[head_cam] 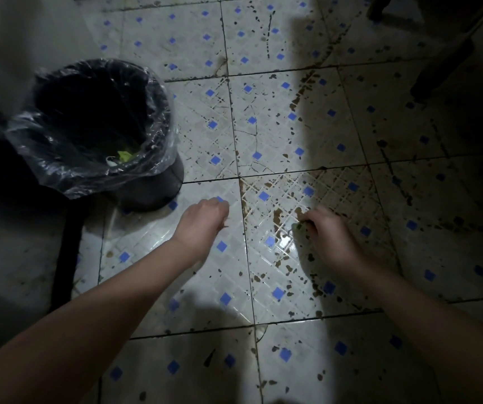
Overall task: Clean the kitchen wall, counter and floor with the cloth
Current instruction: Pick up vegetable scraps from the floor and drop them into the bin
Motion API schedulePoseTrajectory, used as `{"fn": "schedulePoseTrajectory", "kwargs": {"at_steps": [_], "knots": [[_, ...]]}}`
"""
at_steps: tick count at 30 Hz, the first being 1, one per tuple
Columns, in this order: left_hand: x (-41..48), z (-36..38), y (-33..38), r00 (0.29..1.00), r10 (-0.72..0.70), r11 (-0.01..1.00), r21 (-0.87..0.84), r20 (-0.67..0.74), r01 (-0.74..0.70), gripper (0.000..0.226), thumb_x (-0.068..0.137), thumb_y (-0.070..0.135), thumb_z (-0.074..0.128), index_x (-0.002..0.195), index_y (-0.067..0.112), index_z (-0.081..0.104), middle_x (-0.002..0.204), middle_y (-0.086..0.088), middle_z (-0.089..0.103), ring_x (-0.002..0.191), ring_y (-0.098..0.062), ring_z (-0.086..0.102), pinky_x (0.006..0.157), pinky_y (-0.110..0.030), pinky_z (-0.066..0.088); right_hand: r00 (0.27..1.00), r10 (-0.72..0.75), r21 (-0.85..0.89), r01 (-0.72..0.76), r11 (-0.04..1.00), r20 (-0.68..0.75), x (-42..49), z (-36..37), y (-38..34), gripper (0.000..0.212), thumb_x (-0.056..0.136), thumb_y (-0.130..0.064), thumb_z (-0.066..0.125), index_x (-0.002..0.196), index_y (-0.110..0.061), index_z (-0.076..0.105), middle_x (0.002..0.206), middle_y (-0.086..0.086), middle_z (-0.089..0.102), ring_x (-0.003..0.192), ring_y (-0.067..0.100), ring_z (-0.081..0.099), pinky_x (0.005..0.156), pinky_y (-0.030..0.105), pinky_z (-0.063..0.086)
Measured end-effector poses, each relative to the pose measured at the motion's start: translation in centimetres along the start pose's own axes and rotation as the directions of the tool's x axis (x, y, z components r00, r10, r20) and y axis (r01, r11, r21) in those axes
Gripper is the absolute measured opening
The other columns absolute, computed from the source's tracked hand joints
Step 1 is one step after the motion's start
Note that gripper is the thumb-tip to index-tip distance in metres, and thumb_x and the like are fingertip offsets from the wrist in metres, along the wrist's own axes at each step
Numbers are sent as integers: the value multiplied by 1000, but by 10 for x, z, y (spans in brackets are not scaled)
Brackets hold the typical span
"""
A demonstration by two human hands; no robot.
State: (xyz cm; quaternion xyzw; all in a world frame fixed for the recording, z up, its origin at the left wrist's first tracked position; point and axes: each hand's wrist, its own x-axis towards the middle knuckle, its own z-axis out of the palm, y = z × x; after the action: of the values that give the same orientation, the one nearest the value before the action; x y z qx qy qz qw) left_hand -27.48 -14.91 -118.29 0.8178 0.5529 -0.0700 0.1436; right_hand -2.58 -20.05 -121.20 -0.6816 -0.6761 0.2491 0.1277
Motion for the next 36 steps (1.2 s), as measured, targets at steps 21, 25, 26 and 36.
{"fn": "schedulePoseTrajectory", "kwargs": {"at_steps": [21,25,26,36], "knots": [[-18,-140,-23,823,-69,996,11,-564,91,18,97,22,47,107,14,59,103,-10,64,97,-33,54,76,-41,34,954,-212,19,221,975,-212,69,-60,-114,21,93,-3,52,108,-8,66,104,7,61,90,16,55,81,25,46],[-20,-160,-44,775,-144,979,24,-615,201,19,96,18,46,108,14,60,107,-11,63,100,-35,54,78,-43,36,929,-230,91,266,960,-289,84,-74,-153,21,91,-3,54,107,-7,67,105,10,63,94,20,59,85,28,48],[-21,-162,-50,771,-162,974,28,-615,226,19,96,17,46,108,14,60,108,-11,62,101,-35,53,79,-43,36,923,-237,102,278,955,-303,87,-77,-163,21,91,-3,54,106,-7,67,105,10,64,95,21,60,87,30,49],[-43,-153,-106,749,-382,906,-59,-542,419,21,95,13,46,107,17,63,110,-11,61,106,-34,54,86,-42,38,891,-375,100,410,906,-257,108,-72,-237,22,89,-2,54,105,-8,69,105,11,64,97,23,60,88,30,49]]}}
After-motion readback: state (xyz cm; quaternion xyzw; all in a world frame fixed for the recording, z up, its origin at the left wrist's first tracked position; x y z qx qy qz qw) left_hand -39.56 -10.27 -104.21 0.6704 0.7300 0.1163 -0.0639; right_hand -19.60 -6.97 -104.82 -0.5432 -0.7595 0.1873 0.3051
